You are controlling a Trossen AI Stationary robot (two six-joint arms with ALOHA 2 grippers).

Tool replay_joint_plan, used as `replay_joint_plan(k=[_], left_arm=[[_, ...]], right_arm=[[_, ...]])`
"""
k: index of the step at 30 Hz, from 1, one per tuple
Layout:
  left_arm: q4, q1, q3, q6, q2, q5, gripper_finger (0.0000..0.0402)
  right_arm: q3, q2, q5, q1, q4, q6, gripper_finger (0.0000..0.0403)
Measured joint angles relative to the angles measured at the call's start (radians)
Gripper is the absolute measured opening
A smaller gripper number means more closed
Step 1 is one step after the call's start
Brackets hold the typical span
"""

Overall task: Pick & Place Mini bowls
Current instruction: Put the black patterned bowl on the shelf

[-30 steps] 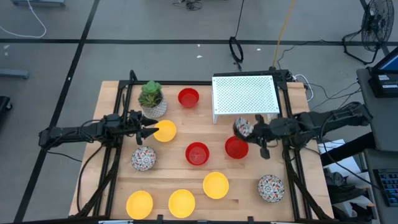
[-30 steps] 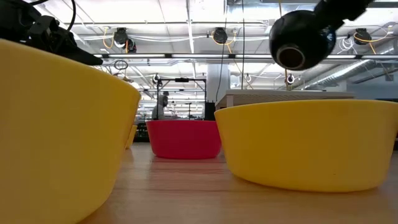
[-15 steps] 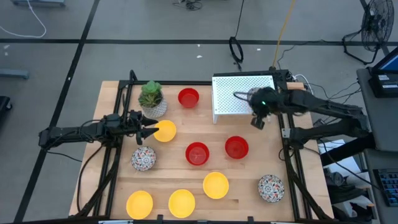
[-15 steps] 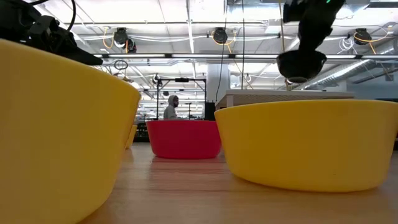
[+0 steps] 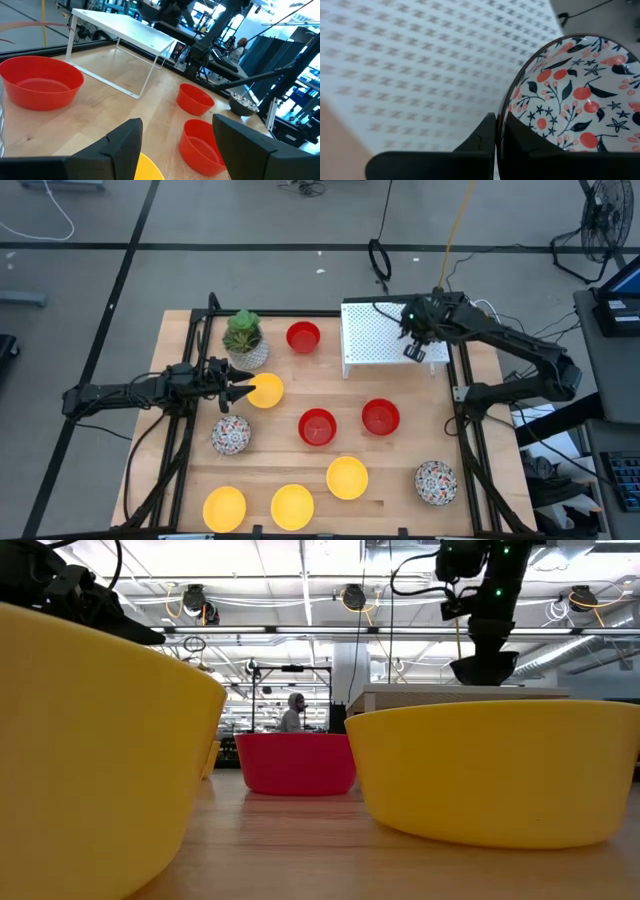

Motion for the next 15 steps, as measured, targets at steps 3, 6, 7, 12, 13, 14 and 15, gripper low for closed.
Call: replay_joint_plan(k=[3,6,7,12,13,14,15], left_arm=[[0.0,0.0,0.0,0.0,0.0,0.0,0.0244],[0.0,0.0,0.0,0.0,0.0,0.0,0.0244],[0.0,0.0,0.0,0.0,0.0,0.0,0.0244],[0.0,0.0,0.0,0.0,0.0,0.0,0.0244],[0.0,0.0,0.0,0.0,0.0,0.0,0.0244],[0.0,0.0,0.0,0.0,0.0,0.0,0.0244],[0.0,0.0,0.0,0.0,0.0,0.0,0.0244]], right_arm=[[0.0,0.01,0.013,-0.028,0.028,-0.027,0.0008],[0.0,0.024,0.009,-0.056,0.03,-0.046,0.0008],[0.0,0.03,0.009,-0.063,0.034,-0.049,0.0008],[0.0,0.056,-0.062,-0.076,0.083,-0.053,0.0008],[0.0,0.062,-0.08,-0.074,0.1,-0.05,0.0008],[0.0,0.069,-0.093,-0.072,0.116,-0.046,0.0008],[0.0,0.076,-0.095,-0.066,0.132,-0.039,0.0008]])
